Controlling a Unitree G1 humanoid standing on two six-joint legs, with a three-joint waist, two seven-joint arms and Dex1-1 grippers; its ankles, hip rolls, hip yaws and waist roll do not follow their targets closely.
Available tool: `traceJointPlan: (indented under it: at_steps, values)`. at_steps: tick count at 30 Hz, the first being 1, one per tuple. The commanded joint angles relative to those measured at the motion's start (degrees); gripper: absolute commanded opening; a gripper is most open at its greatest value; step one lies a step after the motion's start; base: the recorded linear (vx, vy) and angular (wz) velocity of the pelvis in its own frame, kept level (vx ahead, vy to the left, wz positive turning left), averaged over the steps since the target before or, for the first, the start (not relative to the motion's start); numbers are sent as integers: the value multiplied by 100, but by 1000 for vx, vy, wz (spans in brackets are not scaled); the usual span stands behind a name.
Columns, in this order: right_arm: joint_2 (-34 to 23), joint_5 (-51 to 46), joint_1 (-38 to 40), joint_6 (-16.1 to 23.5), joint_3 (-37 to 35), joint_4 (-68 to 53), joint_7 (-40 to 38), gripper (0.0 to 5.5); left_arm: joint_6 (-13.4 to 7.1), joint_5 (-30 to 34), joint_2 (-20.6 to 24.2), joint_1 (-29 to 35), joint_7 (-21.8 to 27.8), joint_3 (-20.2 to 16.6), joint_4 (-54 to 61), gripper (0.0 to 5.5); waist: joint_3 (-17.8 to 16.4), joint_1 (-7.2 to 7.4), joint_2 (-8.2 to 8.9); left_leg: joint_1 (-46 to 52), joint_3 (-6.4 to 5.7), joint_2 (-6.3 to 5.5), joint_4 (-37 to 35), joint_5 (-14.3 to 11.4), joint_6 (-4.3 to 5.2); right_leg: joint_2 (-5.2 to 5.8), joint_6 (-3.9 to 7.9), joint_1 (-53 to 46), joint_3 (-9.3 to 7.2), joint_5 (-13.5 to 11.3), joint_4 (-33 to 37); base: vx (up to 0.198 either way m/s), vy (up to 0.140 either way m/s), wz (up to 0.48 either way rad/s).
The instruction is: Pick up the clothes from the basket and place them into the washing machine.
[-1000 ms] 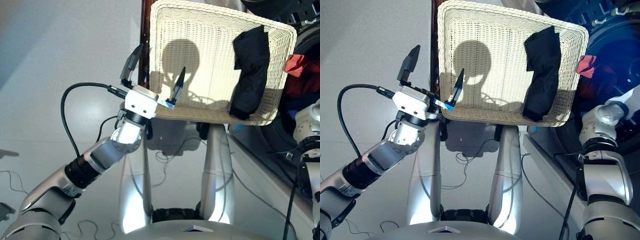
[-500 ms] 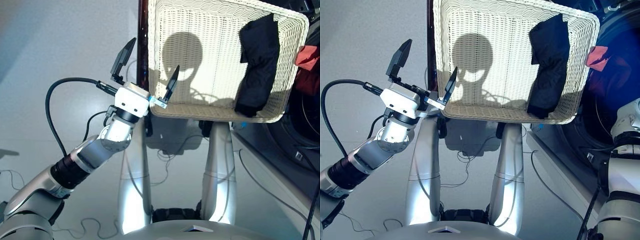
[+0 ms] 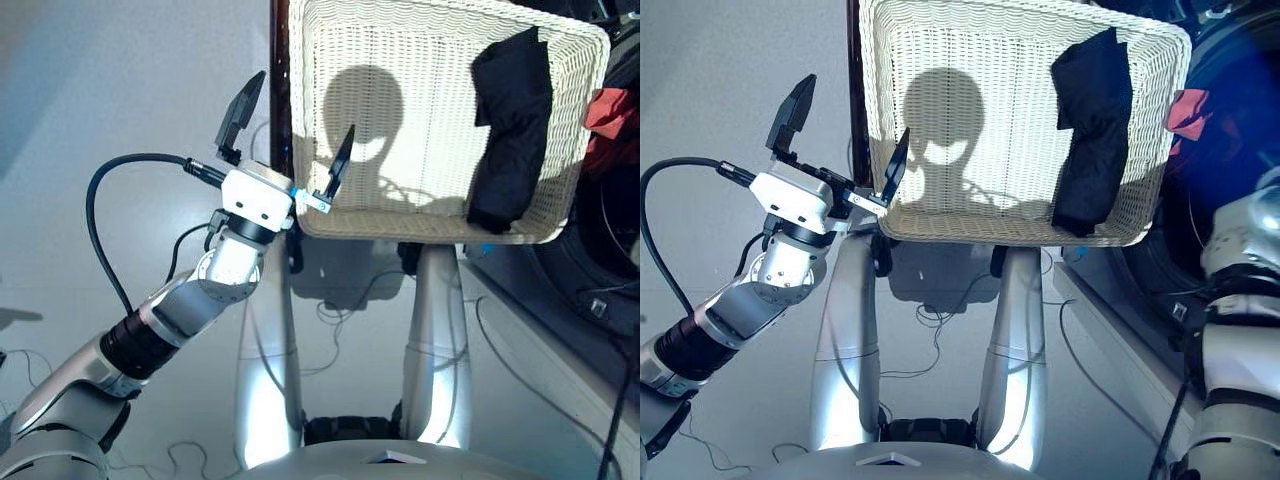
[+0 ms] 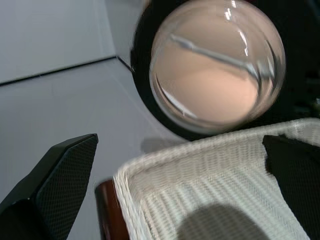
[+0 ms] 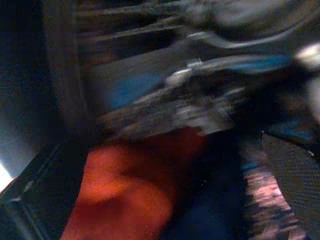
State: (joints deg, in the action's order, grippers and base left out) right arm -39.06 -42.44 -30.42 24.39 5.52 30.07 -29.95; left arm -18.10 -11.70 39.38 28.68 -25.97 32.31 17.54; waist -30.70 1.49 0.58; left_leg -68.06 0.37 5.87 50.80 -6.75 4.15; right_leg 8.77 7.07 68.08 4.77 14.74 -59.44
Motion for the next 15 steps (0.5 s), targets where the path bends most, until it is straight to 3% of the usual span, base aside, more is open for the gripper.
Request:
traceJointPlan:
  at_steps: [1,6,9,15]
  values:
    - [179,1155,441,280,199,-790,-153,550,-239,152,-247,87,-60,-66,185,550,91,197,52,715,156,45,-342,-258,-4,-132,-51,-334,-187,-324,707,0,0,0]
    - [394,1833,786,53,774,-1772,246,550,-242,187,-322,125,-48,-61,182,550,91,213,57,995,141,14,-493,-239,-12,-102,-61,-593,-174,-325,792,0,0,0]
    - [451,2162,506,-164,1515,-1979,622,550,-295,105,-386,271,59,82,38,550,91,184,51,1222,178,4,-640,-211,-9,-88,-66,-821,-173,-377,954,0,0,0]
    - [561,2426,-224,-531,2254,-1420,918,550,-349,37,-436,405,128,174,28,550,91,125,-2,1333,180,-7,-700,-200,-7,-100,-68,-923,-161,-409,1006,0,0,0]
